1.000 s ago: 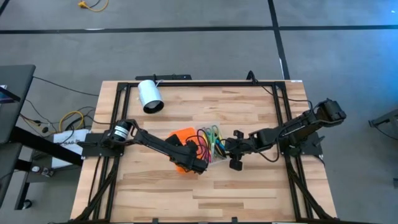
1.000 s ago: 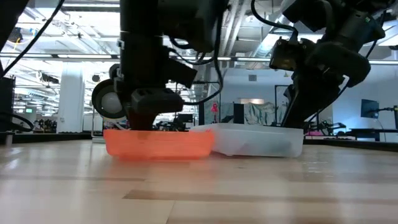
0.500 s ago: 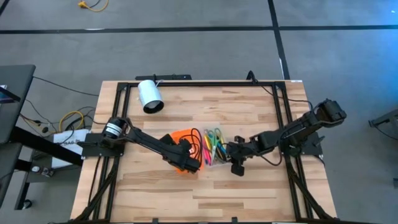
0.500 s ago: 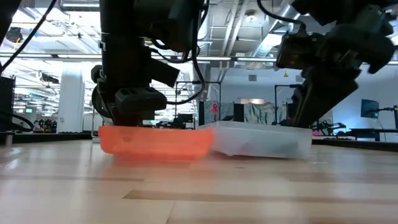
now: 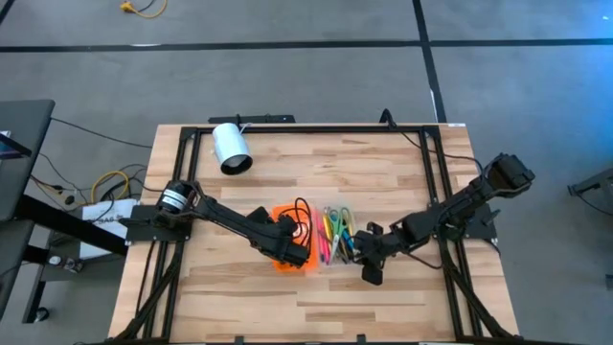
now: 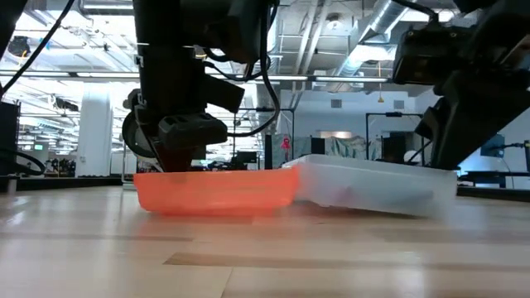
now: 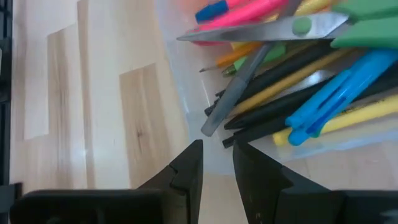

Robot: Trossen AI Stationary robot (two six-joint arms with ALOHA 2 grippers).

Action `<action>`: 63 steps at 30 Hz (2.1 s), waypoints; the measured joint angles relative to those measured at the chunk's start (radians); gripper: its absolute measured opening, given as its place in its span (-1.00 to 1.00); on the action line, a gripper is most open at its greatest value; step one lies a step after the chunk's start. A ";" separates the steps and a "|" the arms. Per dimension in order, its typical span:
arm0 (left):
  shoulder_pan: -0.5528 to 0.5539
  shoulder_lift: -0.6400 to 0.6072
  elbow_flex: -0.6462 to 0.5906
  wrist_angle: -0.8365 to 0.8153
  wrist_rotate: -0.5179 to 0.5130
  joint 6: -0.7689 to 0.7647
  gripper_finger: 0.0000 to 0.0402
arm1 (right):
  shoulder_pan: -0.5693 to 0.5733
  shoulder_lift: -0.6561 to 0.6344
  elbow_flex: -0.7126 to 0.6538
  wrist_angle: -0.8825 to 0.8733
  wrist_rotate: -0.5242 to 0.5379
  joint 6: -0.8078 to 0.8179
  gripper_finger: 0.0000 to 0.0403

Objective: Pick & place school supplies into a supply box
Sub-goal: Close the orange supply box

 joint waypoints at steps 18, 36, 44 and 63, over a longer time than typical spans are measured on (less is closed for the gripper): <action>-0.031 -0.218 -0.002 0.014 -0.158 0.138 -0.24 | 0.025 -0.137 0.002 0.005 0.209 -0.129 -0.57; -0.153 -0.392 -0.456 0.402 0.087 0.135 -0.24 | -0.067 -0.153 -0.052 -0.262 0.207 -0.294 -0.57; -0.159 -0.392 -0.582 0.677 0.088 0.195 -0.24 | -0.138 -0.153 -0.137 -0.098 0.152 -0.319 -0.57; -0.069 -0.395 -0.674 0.860 0.154 0.338 -0.24 | -0.310 -0.028 -0.145 0.014 0.022 -0.500 -0.57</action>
